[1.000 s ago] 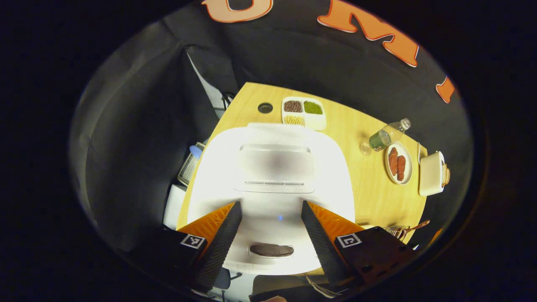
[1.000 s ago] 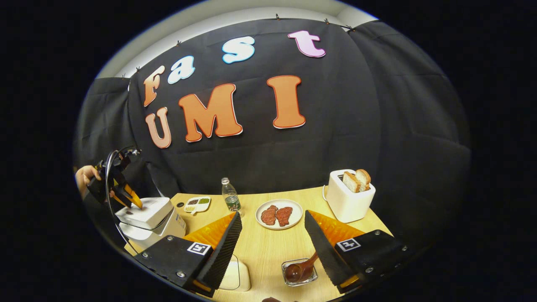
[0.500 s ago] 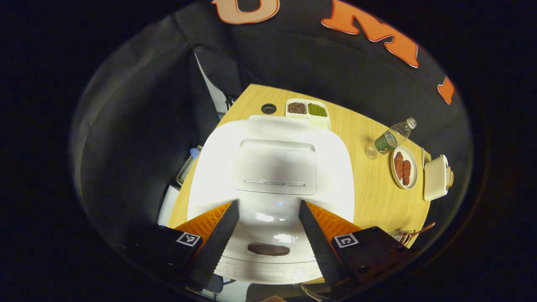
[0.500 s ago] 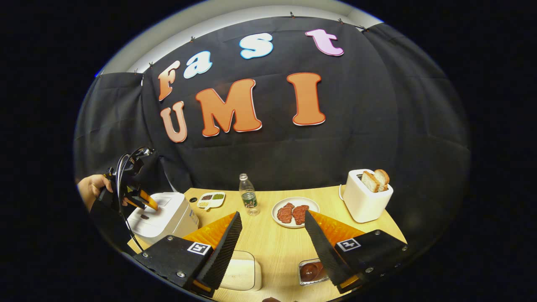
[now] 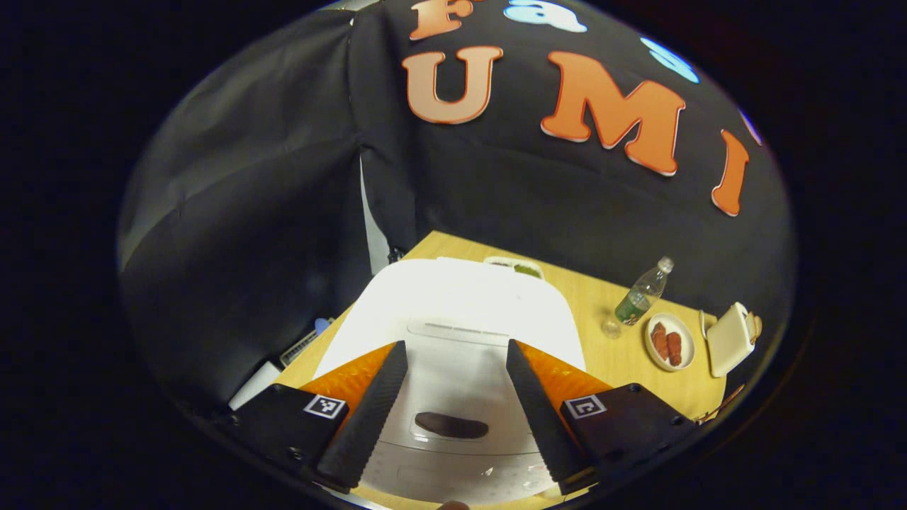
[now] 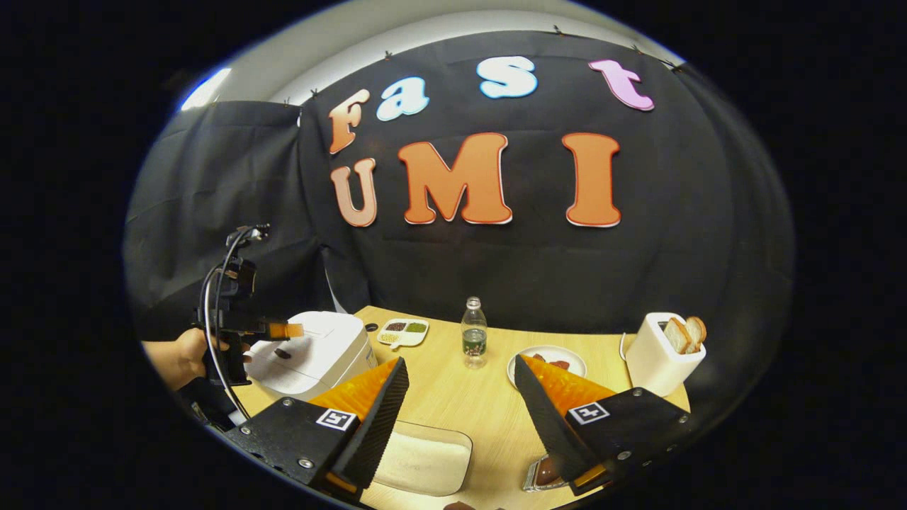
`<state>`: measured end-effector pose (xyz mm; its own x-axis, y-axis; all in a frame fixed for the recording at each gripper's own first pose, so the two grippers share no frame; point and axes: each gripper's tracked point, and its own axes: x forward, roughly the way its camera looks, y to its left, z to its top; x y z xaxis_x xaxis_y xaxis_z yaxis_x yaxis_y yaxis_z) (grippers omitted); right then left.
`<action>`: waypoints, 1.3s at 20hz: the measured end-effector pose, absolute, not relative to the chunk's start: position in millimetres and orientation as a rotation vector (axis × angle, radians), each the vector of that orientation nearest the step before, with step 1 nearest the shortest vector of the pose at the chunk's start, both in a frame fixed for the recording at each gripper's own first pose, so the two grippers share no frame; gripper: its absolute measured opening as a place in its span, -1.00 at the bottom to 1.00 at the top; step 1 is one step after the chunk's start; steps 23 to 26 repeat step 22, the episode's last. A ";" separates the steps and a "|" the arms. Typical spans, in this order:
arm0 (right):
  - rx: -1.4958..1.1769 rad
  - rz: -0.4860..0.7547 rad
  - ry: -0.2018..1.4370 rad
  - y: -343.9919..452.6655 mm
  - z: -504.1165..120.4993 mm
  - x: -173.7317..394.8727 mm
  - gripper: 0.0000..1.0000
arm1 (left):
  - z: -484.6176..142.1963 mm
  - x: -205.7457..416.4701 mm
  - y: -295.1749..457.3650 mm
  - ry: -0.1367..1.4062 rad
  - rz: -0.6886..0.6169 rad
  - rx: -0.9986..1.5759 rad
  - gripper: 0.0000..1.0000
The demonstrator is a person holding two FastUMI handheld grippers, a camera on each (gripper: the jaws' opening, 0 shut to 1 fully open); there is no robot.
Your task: Close the left gripper, press the button to open the rice cooker; take a wooden spoon from the chopstick holder with the right hand, scoop a spoonful of rice and pour it into the rice cooker, then put the wooden spoon back into the chopstick holder.
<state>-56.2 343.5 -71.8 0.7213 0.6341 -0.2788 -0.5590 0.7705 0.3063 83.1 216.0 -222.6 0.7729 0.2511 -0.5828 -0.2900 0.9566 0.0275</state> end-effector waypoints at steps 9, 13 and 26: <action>0.226 0.663 0.295 350.5 -37.5 -56.7 0.87 | -75.1 38.7 170.3 0.232 0.206 0.092 0.92; 0.237 0.605 0.161 336.3 6.5 -46.2 0.87 | -30.4 16.9 147.4 0.116 0.162 0.111 0.95; 0.261 0.574 0.000 340.5 53.5 -47.7 0.90 | 0.1 -14.9 125.2 0.012 0.096 0.113 1.00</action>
